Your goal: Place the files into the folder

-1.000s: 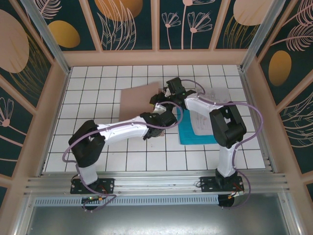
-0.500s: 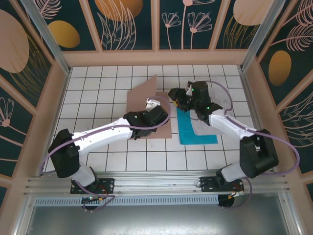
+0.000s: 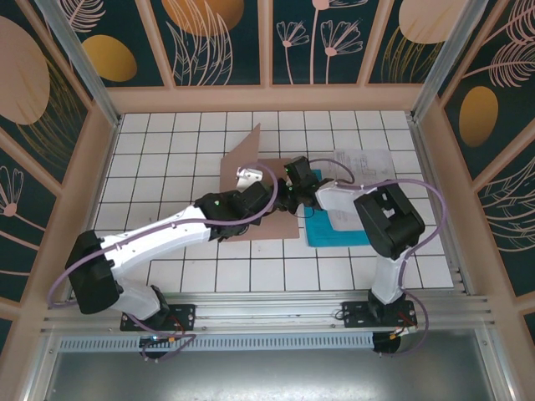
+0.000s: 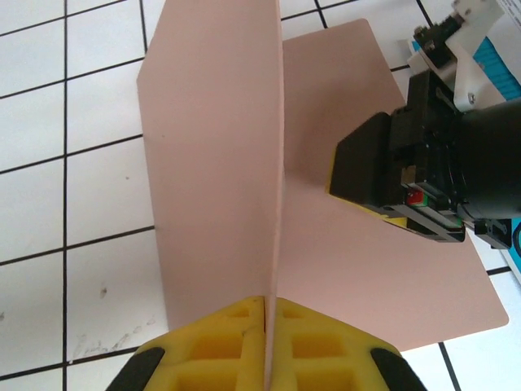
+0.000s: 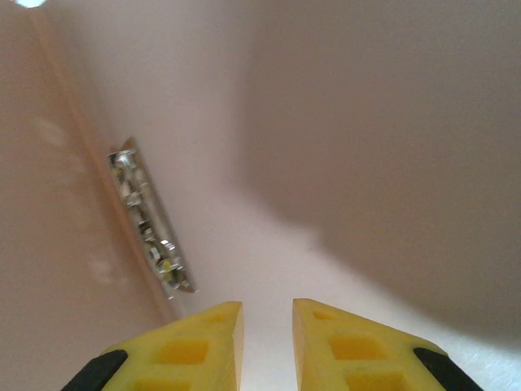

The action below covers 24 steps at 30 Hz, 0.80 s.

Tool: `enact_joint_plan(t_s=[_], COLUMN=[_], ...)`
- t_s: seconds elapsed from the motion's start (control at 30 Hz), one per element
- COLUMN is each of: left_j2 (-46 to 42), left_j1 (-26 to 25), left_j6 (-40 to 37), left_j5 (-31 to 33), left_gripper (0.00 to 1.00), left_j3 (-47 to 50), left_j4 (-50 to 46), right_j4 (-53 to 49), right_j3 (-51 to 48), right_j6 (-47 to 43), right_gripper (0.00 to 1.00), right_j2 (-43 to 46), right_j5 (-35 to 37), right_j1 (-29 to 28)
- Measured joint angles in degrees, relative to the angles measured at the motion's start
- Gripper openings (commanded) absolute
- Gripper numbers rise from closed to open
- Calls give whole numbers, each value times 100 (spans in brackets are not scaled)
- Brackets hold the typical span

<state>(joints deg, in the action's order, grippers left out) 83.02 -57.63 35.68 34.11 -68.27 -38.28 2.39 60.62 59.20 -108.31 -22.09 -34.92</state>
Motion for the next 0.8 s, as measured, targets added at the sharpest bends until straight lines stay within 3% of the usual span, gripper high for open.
enact_joint_plan(t_s=[0.17, 0.4, 0.53, 0.8], left_j2=[-612, -1884, -2280, -2830], left_j1=[249, 1276, 1766, 2680], left_j6=[468, 1252, 1534, 2188], left_j5=[79, 87, 46, -260], left_gripper=[9, 30, 32, 54], left_j3=[313, 1071, 1353, 1749], left_j4=[-116, -647, -957, -1427], right_j4=[-76, 208, 219, 210], right_j3=[-184, -492, -531, -531], right_j6=[-31, 85, 140, 138], right_gripper=[24, 23, 23, 23], right_j2=[-144, 11, 46, 46], right_j5=[-9, -46, -46, -46], right_j1=[26, 48, 48, 48])
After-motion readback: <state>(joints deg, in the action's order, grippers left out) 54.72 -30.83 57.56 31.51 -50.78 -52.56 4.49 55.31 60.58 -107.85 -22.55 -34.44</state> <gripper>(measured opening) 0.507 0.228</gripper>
